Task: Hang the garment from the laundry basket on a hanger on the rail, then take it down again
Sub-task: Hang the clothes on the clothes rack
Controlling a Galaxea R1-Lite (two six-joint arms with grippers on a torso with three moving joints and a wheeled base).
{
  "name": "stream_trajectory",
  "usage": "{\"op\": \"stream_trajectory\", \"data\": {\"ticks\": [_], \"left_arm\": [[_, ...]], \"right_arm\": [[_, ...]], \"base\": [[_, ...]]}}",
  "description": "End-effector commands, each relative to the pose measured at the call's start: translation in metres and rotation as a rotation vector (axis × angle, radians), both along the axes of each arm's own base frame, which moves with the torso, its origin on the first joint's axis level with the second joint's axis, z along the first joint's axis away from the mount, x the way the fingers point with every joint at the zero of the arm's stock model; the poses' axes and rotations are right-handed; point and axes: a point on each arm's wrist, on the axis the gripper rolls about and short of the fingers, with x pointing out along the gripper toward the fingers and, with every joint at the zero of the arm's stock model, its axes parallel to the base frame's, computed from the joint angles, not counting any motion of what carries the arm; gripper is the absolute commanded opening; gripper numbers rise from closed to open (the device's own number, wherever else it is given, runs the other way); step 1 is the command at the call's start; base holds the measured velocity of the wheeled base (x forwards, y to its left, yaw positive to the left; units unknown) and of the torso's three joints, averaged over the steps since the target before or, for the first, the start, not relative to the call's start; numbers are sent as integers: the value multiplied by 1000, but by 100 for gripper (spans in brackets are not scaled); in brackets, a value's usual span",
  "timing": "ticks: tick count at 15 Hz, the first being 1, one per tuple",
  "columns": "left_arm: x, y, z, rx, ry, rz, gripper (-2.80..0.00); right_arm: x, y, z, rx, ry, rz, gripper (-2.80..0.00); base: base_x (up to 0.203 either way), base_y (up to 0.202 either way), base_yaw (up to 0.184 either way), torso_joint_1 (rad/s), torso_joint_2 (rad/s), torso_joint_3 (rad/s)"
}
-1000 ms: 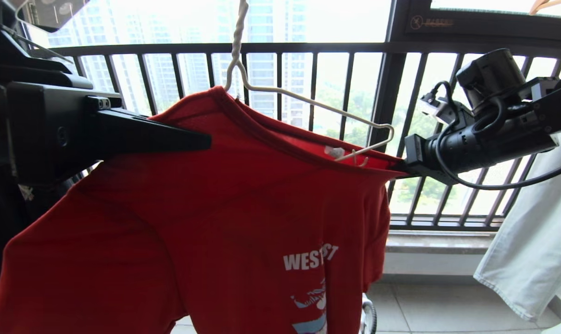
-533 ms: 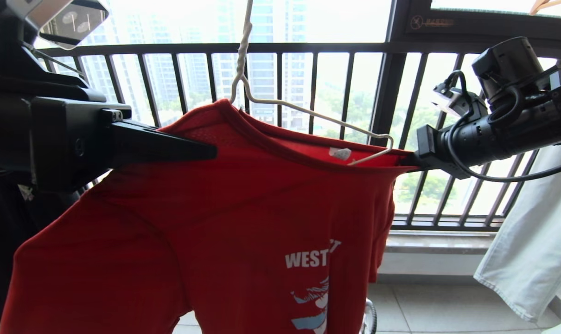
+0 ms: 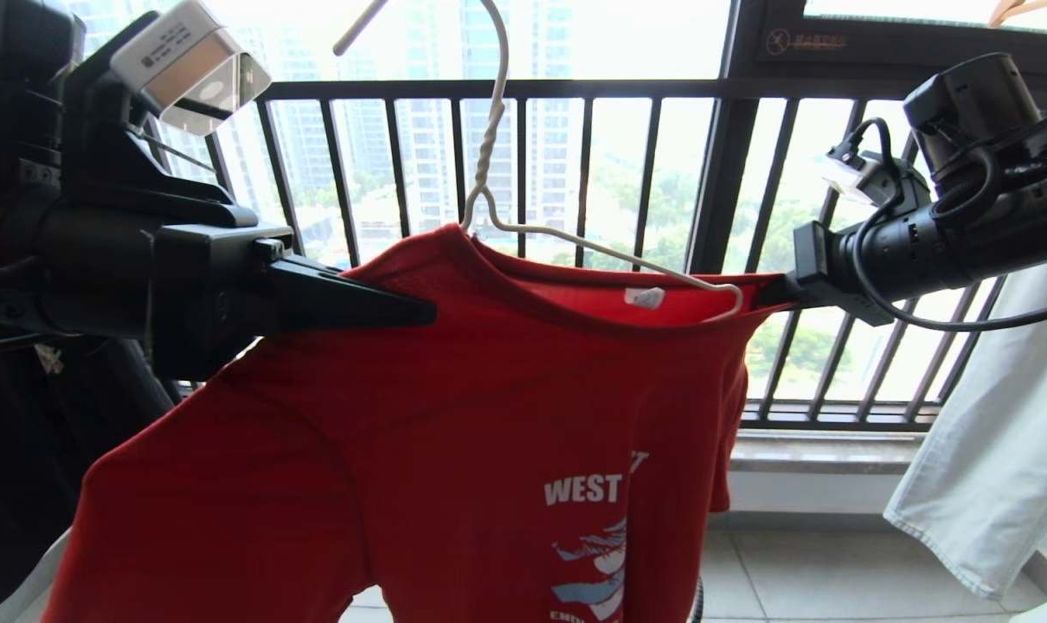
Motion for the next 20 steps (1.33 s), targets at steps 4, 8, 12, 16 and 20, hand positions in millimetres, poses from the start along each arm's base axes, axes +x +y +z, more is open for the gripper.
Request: {"op": "stream_trajectory", "data": {"ticks": [4, 8, 12, 16, 20], "left_arm": [[26, -14, -22, 39, 57, -28, -280], [42, -21, -32, 53, 89, -31, -280], [60, -28, -46, 41, 69, -25, -280], [65, -30, -54, 48, 94, -21, -280], [61, -28, -51, 33, 59, -18, -280]], "right_arm": [[-1, 0, 1, 2, -1, 2, -280], [7, 1, -7, -7, 22, -4, -280], [8, 1, -9, -8, 29, -6, -280], [-2, 3, 1, -4, -4, 5, -280], [-12, 19, 20, -42, -84, 89, -280]], "base": [[0, 0, 0, 0, 0, 0], [0, 0, 0, 0, 0, 0], [0, 0, 0, 0, 0, 0], [0, 0, 0, 0, 0, 0], [0, 0, 0, 0, 0, 0]]}}
